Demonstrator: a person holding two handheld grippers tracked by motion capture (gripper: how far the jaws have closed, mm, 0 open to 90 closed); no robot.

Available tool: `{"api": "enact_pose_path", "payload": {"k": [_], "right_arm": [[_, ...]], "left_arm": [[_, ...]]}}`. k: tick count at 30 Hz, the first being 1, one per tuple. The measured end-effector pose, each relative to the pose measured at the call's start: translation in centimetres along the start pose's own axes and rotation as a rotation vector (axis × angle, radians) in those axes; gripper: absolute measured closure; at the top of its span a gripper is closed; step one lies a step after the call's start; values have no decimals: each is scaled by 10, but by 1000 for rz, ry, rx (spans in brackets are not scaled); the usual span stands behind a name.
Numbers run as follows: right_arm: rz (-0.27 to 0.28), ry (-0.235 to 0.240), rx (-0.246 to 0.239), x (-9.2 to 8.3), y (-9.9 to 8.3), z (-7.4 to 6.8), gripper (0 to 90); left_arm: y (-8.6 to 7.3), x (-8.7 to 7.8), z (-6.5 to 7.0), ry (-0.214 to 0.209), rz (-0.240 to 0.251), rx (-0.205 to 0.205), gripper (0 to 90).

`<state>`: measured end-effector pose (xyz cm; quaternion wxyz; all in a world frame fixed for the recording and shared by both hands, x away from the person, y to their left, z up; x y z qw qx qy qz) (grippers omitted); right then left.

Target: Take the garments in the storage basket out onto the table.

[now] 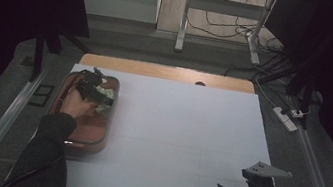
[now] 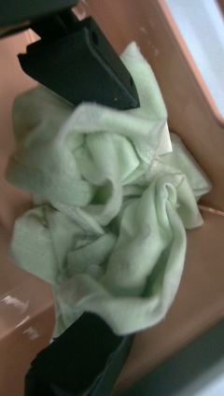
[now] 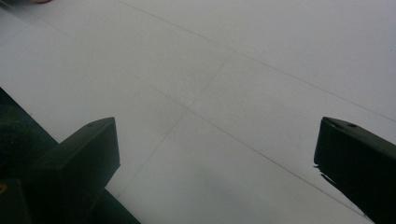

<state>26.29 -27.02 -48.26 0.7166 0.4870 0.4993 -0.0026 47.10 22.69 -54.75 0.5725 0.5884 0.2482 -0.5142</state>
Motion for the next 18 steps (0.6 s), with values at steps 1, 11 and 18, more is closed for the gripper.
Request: {"api": "enact_pose_path", "payload": {"k": [1, 11, 18], "right_arm": [[0, 0, -1, 0, 0, 0, 0], [-1, -1, -1, 0, 0, 0, 0], [0, -3, -1, -1, -1, 0, 0]], "left_arm": [[0, 2, -1, -1, -8, -5, 11], [0, 22, -9, 39, -107, -21, 29], [-2, 13, -6, 86, -92, 21, 452]]}}
Point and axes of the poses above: each handheld gripper's, and its own axes: x roughly forward along the jaws, y roughly out of its top, z roughly to its right, the point moved 6 cm from there along x, roughly forward along the jaws, and after that the axes turned 9 degrees about -x, right-handed, at the moved point
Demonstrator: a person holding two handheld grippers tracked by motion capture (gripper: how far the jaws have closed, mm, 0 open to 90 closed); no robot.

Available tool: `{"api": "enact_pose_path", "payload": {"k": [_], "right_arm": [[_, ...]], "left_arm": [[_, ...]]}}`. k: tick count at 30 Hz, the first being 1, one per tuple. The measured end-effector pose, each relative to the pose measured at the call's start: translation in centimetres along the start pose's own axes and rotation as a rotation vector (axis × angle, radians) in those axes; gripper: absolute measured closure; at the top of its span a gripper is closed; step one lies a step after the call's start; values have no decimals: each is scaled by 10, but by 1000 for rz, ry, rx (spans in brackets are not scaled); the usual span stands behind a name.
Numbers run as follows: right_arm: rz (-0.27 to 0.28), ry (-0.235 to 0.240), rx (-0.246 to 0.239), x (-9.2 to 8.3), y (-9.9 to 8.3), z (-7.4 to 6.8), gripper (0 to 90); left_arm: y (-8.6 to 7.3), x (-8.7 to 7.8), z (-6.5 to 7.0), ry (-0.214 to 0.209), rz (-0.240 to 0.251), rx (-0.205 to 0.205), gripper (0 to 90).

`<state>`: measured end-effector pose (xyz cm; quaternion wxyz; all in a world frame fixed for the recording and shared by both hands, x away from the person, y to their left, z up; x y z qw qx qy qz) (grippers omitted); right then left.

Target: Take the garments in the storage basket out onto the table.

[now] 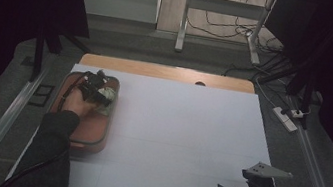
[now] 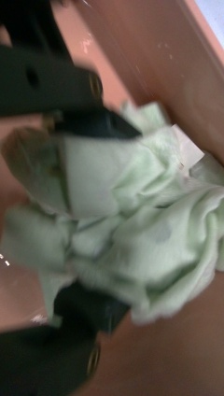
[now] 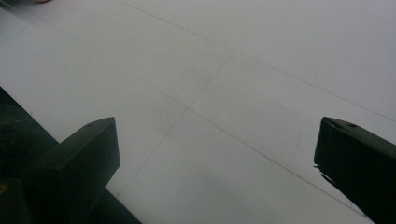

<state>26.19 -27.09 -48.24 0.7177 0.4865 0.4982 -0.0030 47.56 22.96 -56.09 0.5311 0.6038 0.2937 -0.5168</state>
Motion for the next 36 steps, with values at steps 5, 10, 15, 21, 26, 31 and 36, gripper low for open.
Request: {"api": "enact_pose_path", "payload": {"k": [5, 10, 15, 21, 26, 31, 36], "right_arm": [[1, -1, -5, 0, 0, 0, 0], [2, 2, -7, 0, 0, -1, 0], [11, 5, -3, -1, 0, -1, 0], [19, 9, -5, -2, 0, -1, 0], [21, 13, -2, -2, 0, -1, 0], [20, 14, -2, -2, 0, -1, 0], [23, 17, 2, -2, 0, -1, 0]], "left_arm": [[-2, -3, 0, -17, -21, -64, 614], [-4, -6, 0, -50, -47, -101, 644], [-6, -14, -1, -98, -35, -126, 643], [-7, -25, 1, -109, -1, -117, 642], [-8, -44, 4, -137, 60, -113, 641], [-8, -55, 5, -150, 94, -105, 639], [-6, -66, 10, -153, 128, -81, 637]]}}
Point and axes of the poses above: each handheld gripper's, and its own axes: x roughly forward along the jaws, y roughly out of its top, z roughly to its right, the point moved 6 cm from there along x, roughly forward along the jaws, and after that the axes turned 9 degrees about -x, right-handed, at the moved point
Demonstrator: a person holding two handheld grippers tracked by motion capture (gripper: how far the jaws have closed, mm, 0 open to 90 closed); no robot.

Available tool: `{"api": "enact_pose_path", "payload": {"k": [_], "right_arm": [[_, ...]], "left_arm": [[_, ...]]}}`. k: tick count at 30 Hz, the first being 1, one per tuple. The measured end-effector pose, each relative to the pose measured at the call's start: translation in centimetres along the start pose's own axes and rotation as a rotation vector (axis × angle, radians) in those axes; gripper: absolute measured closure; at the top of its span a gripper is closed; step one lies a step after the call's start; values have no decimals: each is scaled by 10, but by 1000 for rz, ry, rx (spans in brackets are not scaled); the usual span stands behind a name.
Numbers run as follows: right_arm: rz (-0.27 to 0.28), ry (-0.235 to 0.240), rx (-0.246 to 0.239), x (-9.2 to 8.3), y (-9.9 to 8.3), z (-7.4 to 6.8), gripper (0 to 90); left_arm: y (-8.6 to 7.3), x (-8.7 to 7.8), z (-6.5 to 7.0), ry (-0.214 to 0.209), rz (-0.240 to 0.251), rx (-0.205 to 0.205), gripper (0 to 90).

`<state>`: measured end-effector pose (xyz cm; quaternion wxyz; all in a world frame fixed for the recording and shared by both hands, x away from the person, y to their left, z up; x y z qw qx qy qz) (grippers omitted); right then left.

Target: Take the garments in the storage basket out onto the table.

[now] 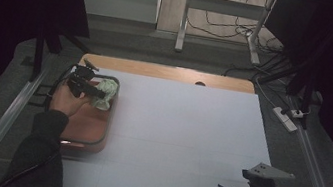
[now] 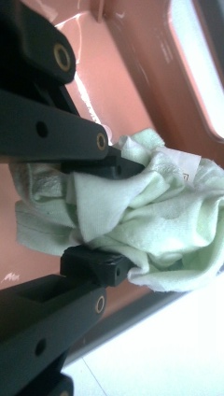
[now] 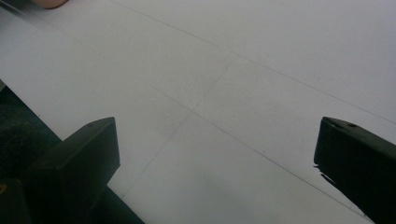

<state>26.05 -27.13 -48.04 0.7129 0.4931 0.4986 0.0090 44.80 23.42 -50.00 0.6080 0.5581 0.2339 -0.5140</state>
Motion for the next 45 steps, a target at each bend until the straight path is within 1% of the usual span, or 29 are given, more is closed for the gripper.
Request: {"api": "enact_pose_path", "payload": {"k": [3, 7, 14, 16, 17, 19, 21, 23, 25, 28, 29, 30, 32, 33, 43, 44, 45], "right_arm": [[1, 1, 0, 0, 0, 0, 0], [2, 2, 0, 0, 0, 0, 0], [2, 6, 0, 0, 0, 0, 0], [1, 6, 1, 0, 0, 0, 0], [1, 6, 1, 0, 0, 0, 0], [0, 8, 1, 0, 0, 0, 0], [1, 9, 0, 0, 0, 0, 0], [0, 9, -1, 0, 0, 0, 0], [1, 11, -2, 0, 0, 0, 0], [0, 12, -2, 0, 0, 0, 0], [0, 12, -2, 0, 0, 0, 0], [-1, 13, 0, 0, 0, 0, 0], [-2, 15, -1, 0, 0, 0, 0], [-3, 16, -2, 0, 0, 0, 0], [-10, 18, -8, 1, -1, -1, 0], [-10, 18, -9, 1, -1, -1, 0], [-10, 18, -9, 1, -1, -1, 0]], "left_arm": [[1, -3, 3, 2, 9, 10, 636], [4, -11, 8, -11, 32, 23, 635], [7, -19, 17, -30, 50, 41, 634], [8, -22, 23, -39, 60, 50, 633], [8, -22, 23, -39, 60, 50, 633], [9, -24, 27, -46, 65, 58, 633], [10, -26, 33, -58, 67, 70, 633], [11, -27, 35, -62, 67, 74, 632], [12, -28, 42, -79, 71, 86, 632], [13, -29, 49, -93, 72, 99, 631], [13, -29, 49, -93, 72, 99, 632], [13, -29, 54, -99, 70, 107, 631], [14, -29, 56, -101, 70, 113, 631], [14, -28, 61, -104, 68, 124, 631], [15, -21, 87, -144, 50, 174, 629], [15, -21, 87, -144, 50, 174, 629], [15, -20, 90, -150, 47, 178, 629]]}}
Point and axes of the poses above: each handheld gripper's, and its own axes: x roughly forward along the jaws, y roughly out of its top, z roughly to its right, the point moved 6 cm from there along x, roughly forward along the jaws, and after that the axes turned 9 degrees about -x, right-handed, at the moved point
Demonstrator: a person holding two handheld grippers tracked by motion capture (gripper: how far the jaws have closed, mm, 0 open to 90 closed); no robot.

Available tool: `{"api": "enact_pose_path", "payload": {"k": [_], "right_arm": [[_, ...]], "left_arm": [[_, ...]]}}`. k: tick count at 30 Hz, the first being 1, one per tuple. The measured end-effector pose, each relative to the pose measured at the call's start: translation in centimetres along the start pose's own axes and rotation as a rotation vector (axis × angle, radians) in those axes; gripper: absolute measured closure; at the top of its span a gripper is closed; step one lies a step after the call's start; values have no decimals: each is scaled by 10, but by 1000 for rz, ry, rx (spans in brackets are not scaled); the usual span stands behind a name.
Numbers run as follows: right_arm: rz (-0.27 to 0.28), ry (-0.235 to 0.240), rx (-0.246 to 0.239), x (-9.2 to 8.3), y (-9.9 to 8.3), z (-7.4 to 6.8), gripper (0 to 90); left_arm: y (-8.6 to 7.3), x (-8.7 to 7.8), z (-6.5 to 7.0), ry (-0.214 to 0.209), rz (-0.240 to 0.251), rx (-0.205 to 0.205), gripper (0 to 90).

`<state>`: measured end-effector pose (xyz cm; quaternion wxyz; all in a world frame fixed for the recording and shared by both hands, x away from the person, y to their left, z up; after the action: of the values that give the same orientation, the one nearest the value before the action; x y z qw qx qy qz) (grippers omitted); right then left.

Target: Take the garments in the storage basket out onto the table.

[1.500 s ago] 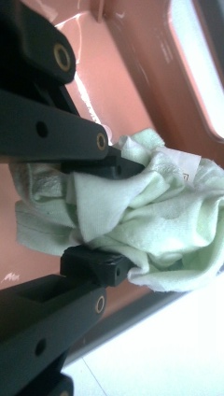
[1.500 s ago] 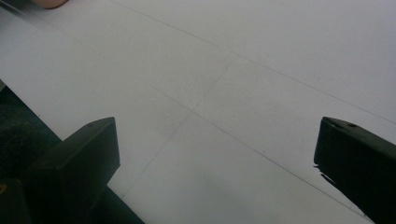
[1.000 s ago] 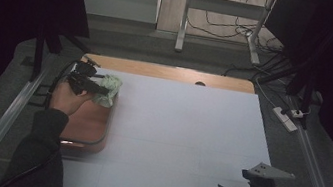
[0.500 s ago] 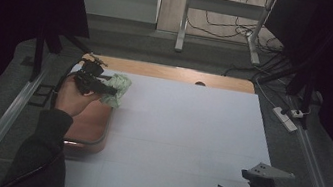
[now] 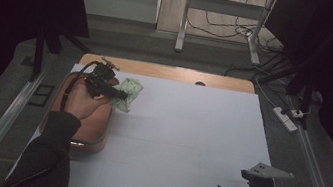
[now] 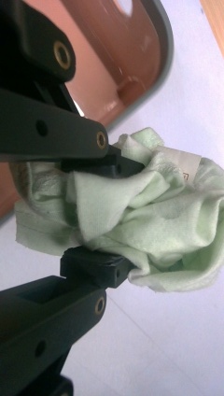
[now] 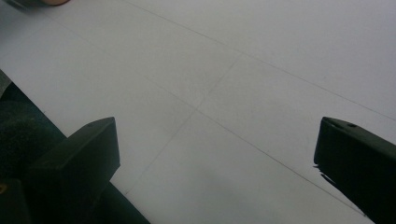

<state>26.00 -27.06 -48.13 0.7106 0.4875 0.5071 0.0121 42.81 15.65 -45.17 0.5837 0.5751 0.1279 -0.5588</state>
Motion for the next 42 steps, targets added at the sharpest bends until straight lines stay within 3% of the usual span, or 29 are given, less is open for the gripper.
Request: {"api": "enact_pose_path", "payload": {"k": [9, 25, 42], "right_arm": [[-3, 4, 0, 0, 0, 0, 0], [-7, 6, -11, 1, 0, -1, 0], [-11, 8, -19, 1, 0, -2, 25]], "left_arm": [[3, 16, 31, -65, -33, 58, 626], [2, 45, 79, -133, -70, 137, 622], [-10, 87, 115, -162, -107, 226, 613]]}}
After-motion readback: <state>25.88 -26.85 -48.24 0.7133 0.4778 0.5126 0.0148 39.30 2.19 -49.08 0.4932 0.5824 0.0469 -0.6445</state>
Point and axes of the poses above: each handheld gripper's, and its own axes: x roughly forward along the jaws, y roughly out of its top, z roughly to its right, the point moved 6 cm from there along x, roughly forward along the jaws, and after that the axes turned 9 degrees about -x, right-handed, at the moved point
